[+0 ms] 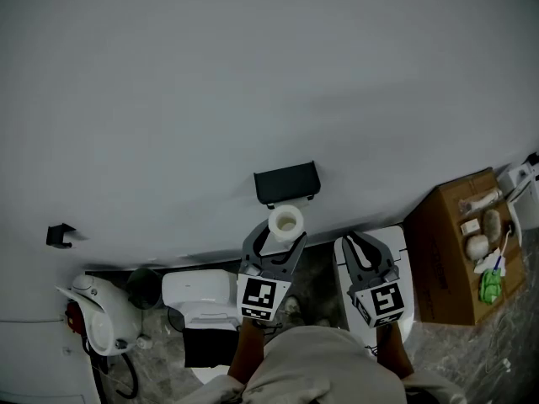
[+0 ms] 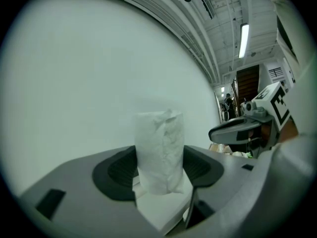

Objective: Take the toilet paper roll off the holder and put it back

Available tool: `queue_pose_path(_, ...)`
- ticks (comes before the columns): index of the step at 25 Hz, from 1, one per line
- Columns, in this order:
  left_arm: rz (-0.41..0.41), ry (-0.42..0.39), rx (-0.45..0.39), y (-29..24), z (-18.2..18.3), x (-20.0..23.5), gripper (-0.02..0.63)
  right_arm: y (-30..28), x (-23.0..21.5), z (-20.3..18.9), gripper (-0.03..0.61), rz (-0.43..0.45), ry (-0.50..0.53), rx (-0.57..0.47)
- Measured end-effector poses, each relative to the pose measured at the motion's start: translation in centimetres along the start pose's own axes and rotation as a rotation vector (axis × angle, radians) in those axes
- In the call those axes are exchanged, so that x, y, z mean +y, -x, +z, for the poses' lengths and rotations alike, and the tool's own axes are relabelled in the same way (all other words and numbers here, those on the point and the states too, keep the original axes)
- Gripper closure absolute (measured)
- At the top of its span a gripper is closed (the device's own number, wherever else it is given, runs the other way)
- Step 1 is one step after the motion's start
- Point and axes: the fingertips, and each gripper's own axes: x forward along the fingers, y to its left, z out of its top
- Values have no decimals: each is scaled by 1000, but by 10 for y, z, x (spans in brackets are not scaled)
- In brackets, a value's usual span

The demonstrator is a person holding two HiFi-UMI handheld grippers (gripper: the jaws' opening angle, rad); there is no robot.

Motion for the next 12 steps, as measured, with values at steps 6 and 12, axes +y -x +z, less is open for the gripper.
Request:
queue_pose_path(6,21,22,10,10,-10,-8,322,-2,5,-7,538,40,-16,19)
queue_pose_path(12,41,38,13,19,-13,-2,322,-9,11,-8,538,62,-15,13)
